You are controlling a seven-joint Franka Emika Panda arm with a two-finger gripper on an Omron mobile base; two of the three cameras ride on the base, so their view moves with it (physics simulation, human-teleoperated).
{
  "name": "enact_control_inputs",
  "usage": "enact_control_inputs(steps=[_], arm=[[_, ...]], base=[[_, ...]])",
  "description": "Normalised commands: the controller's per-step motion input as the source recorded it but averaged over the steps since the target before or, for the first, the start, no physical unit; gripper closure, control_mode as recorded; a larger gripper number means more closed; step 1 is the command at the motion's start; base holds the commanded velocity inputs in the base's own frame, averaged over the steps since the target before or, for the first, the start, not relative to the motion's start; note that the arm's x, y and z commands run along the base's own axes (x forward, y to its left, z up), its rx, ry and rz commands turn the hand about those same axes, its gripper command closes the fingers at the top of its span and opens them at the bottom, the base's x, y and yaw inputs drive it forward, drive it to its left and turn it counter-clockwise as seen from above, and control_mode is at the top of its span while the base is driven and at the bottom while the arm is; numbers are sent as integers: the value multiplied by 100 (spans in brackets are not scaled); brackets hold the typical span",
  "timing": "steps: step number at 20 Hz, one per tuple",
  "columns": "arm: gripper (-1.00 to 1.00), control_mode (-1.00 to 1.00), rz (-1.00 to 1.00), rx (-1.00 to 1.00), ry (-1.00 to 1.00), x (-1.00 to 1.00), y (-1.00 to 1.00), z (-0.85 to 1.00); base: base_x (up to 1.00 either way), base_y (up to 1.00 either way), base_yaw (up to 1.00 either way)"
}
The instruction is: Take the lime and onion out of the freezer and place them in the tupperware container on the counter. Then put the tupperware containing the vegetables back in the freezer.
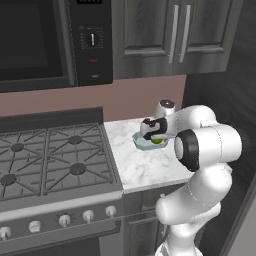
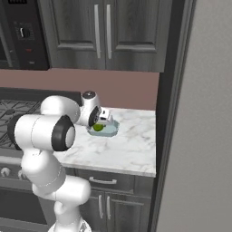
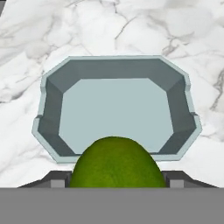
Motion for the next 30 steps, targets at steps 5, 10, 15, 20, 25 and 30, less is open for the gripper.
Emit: enact_control_inputs(steps=[5, 10, 15, 20, 25, 30], arm=[[100, -100, 0, 0, 6, 32, 0, -10], [100, -100, 0, 0, 5, 26, 0, -13], [-100, -100, 0, 0, 0, 4, 0, -16], [-100, -100, 0, 4, -4, 0, 0, 0], [-100, -100, 0, 5, -17, 0, 0, 0], [-100, -100, 0, 6, -15, -13, 0, 7]], base=[[0, 0, 0], [0, 0, 0], [0, 0, 0], [0, 0, 0], [0, 0, 0], [0, 0, 0]])
